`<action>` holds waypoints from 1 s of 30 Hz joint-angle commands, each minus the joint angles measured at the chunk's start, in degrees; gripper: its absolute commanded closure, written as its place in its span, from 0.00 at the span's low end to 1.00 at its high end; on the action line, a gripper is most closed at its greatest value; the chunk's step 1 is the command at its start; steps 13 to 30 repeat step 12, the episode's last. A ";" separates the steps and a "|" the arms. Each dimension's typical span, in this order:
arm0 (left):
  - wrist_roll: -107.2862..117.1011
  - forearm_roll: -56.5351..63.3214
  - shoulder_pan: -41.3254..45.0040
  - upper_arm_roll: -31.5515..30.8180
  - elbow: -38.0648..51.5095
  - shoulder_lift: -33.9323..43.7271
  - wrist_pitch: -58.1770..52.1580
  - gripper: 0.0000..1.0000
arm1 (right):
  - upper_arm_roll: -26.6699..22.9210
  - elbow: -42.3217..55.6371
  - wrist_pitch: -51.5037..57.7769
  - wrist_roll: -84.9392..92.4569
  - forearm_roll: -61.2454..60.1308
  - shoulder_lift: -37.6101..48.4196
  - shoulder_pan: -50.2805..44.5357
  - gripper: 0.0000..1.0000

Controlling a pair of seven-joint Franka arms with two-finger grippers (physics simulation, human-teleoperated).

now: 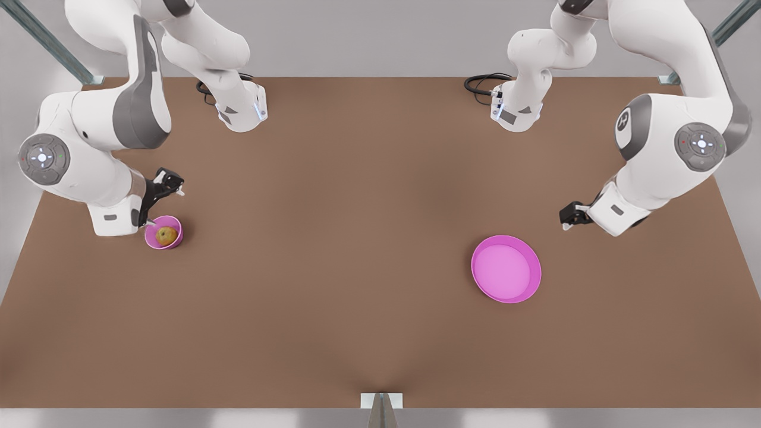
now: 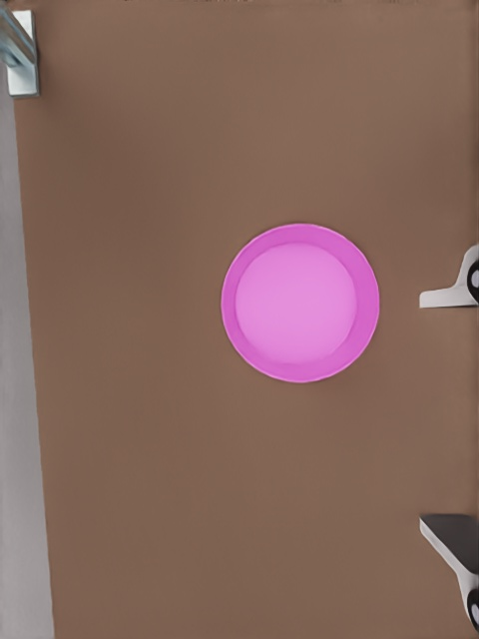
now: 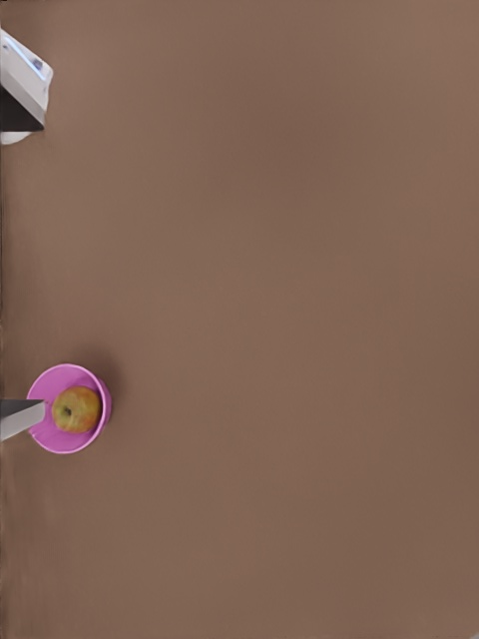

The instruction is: Use the left arm to pick up the apple from the plate, transfer it to the gripper of the right arm, and then use the right arm to place it into the bowl

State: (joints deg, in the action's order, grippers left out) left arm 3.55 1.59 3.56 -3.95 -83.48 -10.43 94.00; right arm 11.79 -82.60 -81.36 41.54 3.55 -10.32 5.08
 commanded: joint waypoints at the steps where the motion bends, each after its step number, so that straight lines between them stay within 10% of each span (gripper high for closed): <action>1: 0.59 0.08 -0.04 -0.01 0.07 0.06 -0.05 0.00 | -0.19 -2.39 -6.88 -44.88 0.41 1.27 1.07 0.00; 30: 0.59 0.08 0.22 -0.01 0.51 -0.29 -0.05 0.00 | 0.69 1.39 -3.72 -36.18 4.89 -2.25 3.71 0.00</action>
